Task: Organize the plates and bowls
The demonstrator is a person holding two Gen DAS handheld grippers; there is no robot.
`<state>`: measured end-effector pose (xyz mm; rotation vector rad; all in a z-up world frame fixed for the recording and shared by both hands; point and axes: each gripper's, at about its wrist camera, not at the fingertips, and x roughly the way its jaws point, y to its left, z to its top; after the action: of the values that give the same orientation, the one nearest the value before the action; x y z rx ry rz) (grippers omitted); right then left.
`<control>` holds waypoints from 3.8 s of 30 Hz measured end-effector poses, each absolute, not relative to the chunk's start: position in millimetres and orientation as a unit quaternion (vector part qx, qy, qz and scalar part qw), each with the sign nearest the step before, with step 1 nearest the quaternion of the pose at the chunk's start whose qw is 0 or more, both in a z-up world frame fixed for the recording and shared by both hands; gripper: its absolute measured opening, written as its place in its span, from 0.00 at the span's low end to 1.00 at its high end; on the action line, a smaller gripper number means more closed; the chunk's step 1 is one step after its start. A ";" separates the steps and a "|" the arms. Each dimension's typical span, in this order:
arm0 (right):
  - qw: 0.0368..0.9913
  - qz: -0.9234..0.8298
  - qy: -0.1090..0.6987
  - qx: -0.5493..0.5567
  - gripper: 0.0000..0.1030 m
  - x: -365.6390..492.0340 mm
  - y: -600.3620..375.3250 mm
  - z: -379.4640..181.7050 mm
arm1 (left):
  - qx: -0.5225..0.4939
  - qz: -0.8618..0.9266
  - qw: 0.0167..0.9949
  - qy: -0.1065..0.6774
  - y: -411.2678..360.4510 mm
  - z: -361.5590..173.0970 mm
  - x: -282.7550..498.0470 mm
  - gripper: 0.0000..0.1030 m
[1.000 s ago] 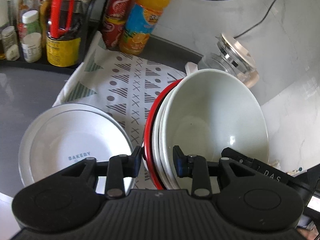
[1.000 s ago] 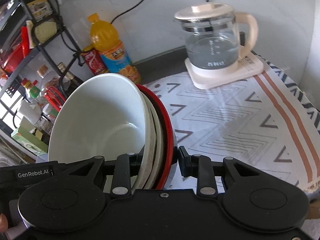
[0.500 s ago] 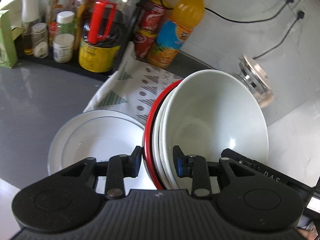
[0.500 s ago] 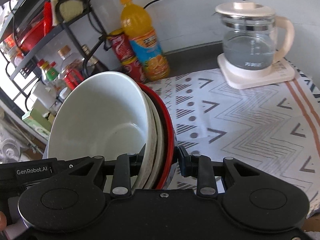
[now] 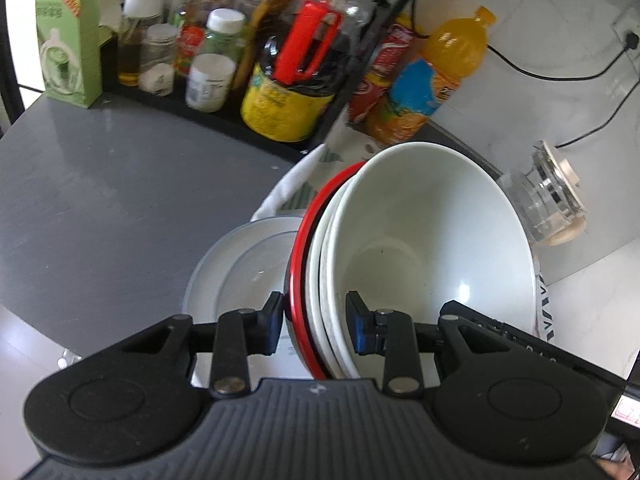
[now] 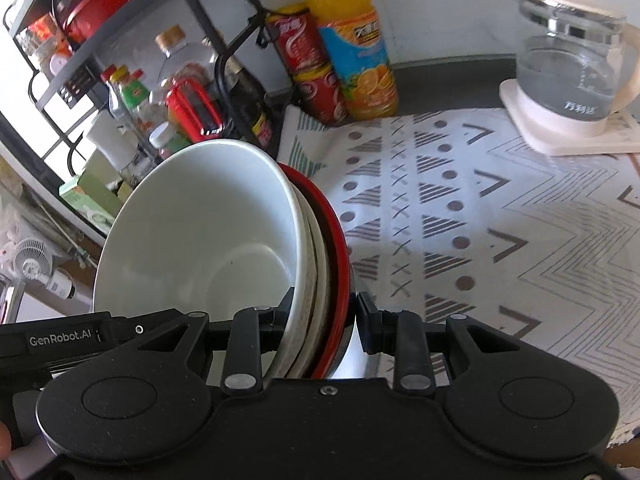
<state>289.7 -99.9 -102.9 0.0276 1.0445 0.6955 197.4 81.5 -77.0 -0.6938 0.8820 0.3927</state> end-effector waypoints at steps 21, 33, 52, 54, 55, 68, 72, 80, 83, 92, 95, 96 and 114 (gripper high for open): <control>0.810 0.276 0.516 0.022 0.28 278.0 -81.2 -137.7 | -0.317 0.148 0.822 0.450 114.0 -117.5 202.4 0.30; 0.814 0.267 0.515 0.039 0.37 277.4 -80.0 -141.6 | -0.306 0.124 0.826 0.457 119.4 -122.5 210.4 0.31; 0.875 0.200 0.434 0.070 0.88 269.6 -131.0 -105.6 | -0.250 0.137 0.850 0.443 119.4 -93.4 214.6 0.59; 0.884 0.186 0.423 0.070 0.90 264.0 -138.7 -101.6 | -0.237 0.147 0.853 0.442 117.7 -89.1 213.2 0.63; 0.889 0.180 0.415 0.070 0.93 260.9 -142.1 -99.3 | -0.235 0.148 0.854 0.440 116.8 -87.1 212.0 0.67; 0.936 0.121 0.324 0.069 0.95 207.2 -175.5 -71.3 | -0.179 0.131 0.888 0.402 95.9 -58.3 175.4 0.87; 0.941 0.113 0.313 0.066 0.96 189.4 -182.7 -64.6 | -0.173 0.117 0.897 0.390 89.9 -49.7 161.9 0.88; 0.943 0.091 0.312 0.072 0.97 141.1 -208.0 -45.7 | -0.152 0.085 0.906 0.386 67.5 -36.3 131.8 0.88; 0.946 0.081 0.306 0.070 0.99 122.6 -213.8 -40.4 | -0.139 0.072 0.909 0.387 57.5 -31.6 117.7 0.88; 0.943 0.077 0.320 0.057 0.99 83.5 -217.0 -35.5 | -0.119 0.043 0.917 0.377 33.9 -19.6 78.7 0.88; 0.946 0.078 0.311 0.052 0.99 73.7 -211.4 -28.2 | -0.117 0.041 0.918 0.376 30.5 -15.4 64.9 0.88; 0.946 0.080 0.310 0.055 0.99 70.7 -210.6 -25.6 | -0.116 0.040 0.918 0.378 29.6 -14.7 61.6 0.88; 0.944 0.094 0.313 0.039 0.99 37.1 -207.6 -10.1 | -0.084 0.026 0.931 0.354 20.8 2.4 20.5 0.88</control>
<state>37.1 -207.6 -10.1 0.0803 0.6374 0.1915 20.5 20.8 2.4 -0.1718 0.7249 0.0538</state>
